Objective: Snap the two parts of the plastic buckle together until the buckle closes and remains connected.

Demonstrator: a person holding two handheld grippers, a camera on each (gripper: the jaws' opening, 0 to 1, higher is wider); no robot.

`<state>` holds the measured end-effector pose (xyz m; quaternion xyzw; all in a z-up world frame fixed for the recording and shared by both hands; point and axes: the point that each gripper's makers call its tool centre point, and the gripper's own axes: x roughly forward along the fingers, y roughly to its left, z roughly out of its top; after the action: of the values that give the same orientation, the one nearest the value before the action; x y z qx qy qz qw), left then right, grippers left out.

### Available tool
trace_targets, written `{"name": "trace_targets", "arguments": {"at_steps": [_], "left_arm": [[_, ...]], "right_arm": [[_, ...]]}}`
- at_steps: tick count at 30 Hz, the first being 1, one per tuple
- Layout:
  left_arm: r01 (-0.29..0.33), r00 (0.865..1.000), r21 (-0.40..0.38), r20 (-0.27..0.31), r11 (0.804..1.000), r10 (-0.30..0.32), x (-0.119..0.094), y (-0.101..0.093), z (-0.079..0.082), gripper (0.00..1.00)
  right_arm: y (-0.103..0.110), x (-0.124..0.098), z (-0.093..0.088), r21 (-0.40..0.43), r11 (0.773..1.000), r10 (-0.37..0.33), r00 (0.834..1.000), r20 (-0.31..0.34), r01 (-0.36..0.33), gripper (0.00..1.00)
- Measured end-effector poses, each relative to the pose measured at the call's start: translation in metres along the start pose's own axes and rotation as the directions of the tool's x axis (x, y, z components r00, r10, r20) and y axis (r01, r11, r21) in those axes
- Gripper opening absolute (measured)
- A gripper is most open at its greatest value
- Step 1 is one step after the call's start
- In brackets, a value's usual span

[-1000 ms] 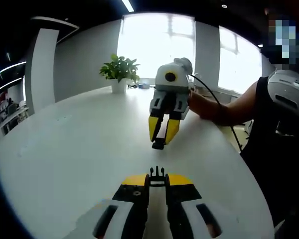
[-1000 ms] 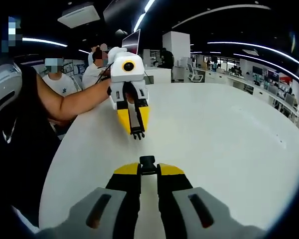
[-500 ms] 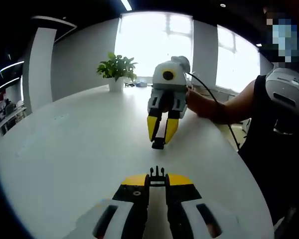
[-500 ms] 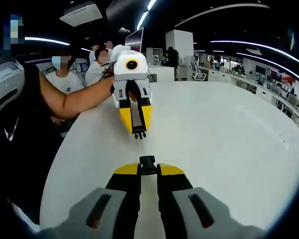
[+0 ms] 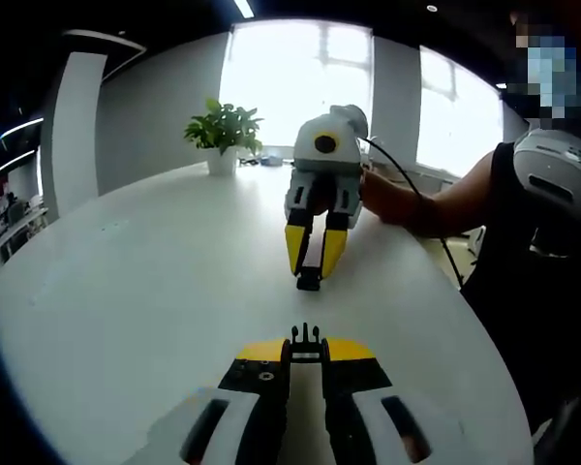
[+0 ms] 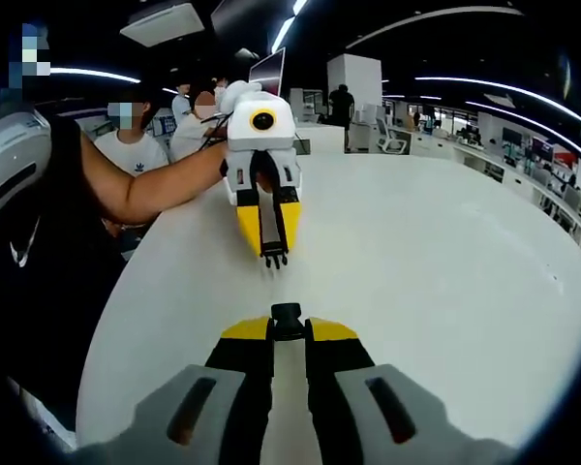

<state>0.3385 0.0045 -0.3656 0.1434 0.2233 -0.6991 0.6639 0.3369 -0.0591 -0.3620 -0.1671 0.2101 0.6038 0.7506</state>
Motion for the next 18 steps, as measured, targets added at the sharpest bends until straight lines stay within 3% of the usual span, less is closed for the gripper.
{"name": "trace_targets", "arguments": {"at_steps": [18], "left_arm": [[0.005,1.000,0.009,-0.019,1.000,-0.005,0.0028,-0.0005,-0.0049,0.10]], "right_arm": [[0.0024,0.0034,-0.0043,-0.011,1.000,0.018,1.000,-0.017,-0.018,0.10]]}}
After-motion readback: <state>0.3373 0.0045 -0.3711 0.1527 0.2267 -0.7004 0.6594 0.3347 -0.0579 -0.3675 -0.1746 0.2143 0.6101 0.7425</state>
